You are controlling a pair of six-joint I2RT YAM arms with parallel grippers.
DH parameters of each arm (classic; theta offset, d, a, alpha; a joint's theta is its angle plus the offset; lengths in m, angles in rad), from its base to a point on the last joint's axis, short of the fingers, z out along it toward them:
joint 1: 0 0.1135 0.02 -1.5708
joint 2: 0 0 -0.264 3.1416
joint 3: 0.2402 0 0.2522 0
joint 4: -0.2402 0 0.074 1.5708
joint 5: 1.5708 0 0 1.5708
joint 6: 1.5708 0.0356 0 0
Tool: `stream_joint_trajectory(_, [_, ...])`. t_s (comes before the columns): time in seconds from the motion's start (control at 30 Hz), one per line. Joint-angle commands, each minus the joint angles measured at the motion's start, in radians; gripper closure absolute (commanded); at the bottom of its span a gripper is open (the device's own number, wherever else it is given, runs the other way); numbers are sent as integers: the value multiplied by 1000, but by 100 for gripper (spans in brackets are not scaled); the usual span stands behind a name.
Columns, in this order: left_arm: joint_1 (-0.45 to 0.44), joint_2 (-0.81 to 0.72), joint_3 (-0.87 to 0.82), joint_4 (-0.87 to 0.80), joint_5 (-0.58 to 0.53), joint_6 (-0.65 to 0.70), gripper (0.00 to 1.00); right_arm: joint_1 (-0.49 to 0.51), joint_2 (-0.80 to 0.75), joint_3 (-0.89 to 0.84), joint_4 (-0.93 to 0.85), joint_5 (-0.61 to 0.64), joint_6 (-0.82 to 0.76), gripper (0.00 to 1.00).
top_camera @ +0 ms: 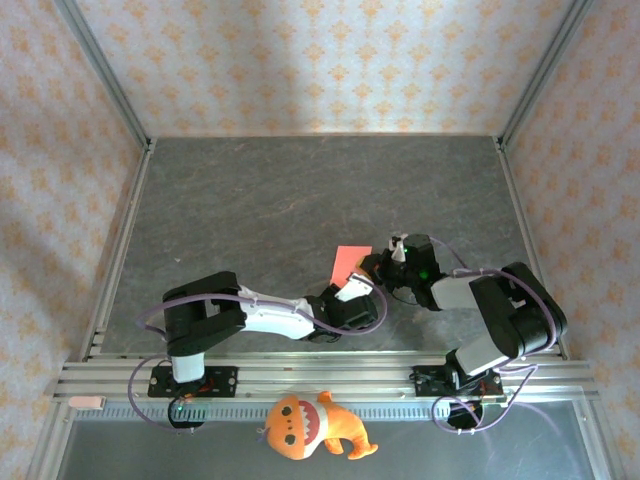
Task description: Fold a paper plane with a square sheet of paper (pick it up from the middle)
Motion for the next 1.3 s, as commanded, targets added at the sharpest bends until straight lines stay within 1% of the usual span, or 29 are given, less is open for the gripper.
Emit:
stream_joint_trajectory(0.0, [-15, 7, 25, -48, -70, 15, 57, 7, -21, 3, 15, 14, 1, 100])
stream_joint_trajectory(0.3, [-23, -4, 8, -44, -110, 18, 71, 6, -16, 9, 6, 11, -4, 100])
stream_joint_trajectory(0.47, [-26, -13, -8, -34, -116, 22, 71, 6, -22, 10, 4, 14, -4, 100])
stream_joint_trajectory(0.57, [-28, -9, -8, -45, -139, 16, 68, 5, -22, 10, 2, 13, -5, 100])
stream_joint_trajectory(0.63, [-27, -7, -13, -45, -145, 15, 68, 6, -22, 10, -2, 10, -7, 100])
stream_joint_trajectory(0.83, [-28, -11, -17, -34, -145, 14, 76, 5, -23, 16, -10, 11, -10, 100])
stream_joint_trajectory(0.9, [-27, -7, -15, -38, -153, 12, 76, 4, -24, 18, -12, 10, -13, 100])
stream_joint_trajectory(0.97, [-27, -6, -15, -39, -155, 15, 73, 6, -24, 19, -16, 11, -15, 100])
stream_joint_trajectory(1.07, [-27, -7, -20, -38, -160, 14, 73, 5, -25, 19, -17, 10, -16, 100])
stream_joint_trajectory(1.2, [-27, -12, -22, -32, -160, 15, 77, 4, -23, 19, -18, 11, -17, 100])
stream_joint_trajectory(1.27, [-27, -12, -24, -36, -163, 9, 81, 5, -23, 19, -19, 10, -18, 100])
